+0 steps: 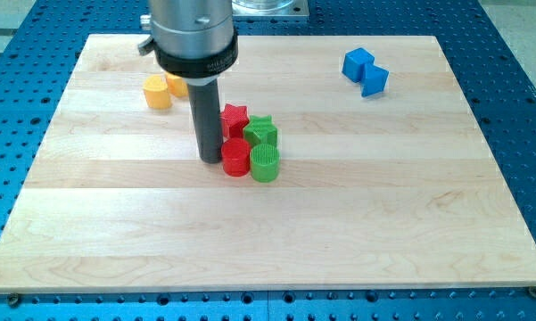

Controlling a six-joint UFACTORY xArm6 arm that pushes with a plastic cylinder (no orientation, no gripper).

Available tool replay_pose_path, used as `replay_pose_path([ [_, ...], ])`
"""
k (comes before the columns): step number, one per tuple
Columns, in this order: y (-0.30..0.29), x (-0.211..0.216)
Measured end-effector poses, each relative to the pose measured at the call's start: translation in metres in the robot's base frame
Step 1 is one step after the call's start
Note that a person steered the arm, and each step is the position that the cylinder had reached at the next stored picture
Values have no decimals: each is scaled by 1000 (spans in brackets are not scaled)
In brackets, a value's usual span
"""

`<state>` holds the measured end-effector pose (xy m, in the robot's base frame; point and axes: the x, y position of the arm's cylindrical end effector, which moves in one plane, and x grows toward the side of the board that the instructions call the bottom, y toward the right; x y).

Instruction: Place the green circle at the top right of the red circle

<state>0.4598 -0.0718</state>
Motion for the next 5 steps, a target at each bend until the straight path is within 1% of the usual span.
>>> replay_pose_path([
  [1, 10, 17],
  [2, 82, 17],
  [3, 99, 38],
  [4, 153, 47],
  [5, 213, 45],
])
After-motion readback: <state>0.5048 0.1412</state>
